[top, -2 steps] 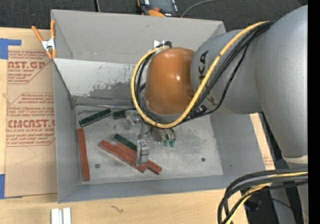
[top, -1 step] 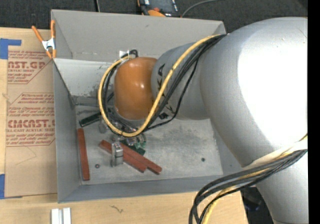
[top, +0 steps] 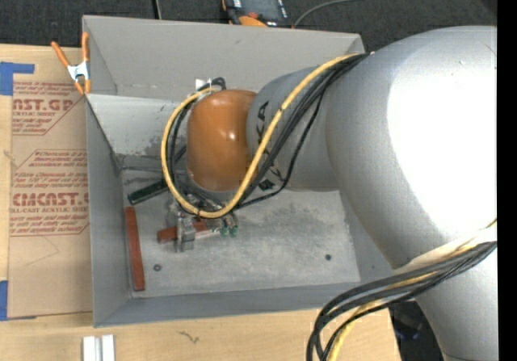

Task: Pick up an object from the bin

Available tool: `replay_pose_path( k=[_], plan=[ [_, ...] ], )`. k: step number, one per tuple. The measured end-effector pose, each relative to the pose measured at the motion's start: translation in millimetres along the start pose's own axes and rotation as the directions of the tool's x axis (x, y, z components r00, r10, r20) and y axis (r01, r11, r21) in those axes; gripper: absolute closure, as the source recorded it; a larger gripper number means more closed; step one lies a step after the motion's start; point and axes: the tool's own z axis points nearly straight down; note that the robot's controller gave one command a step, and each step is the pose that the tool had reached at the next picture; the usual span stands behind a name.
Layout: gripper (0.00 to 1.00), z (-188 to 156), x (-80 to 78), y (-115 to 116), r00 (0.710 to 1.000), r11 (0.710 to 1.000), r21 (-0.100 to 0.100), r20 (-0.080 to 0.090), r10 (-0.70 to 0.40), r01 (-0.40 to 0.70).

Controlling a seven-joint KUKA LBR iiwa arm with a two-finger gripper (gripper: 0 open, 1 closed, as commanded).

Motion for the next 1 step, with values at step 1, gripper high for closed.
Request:
replay_pose_path(
  k=[1],
  plan=[
    [1.0, -153.6, 8.9, -20.0, 1.0, 1.0, 0.001, 0.01, 0.024, -0.024]
  ],
)
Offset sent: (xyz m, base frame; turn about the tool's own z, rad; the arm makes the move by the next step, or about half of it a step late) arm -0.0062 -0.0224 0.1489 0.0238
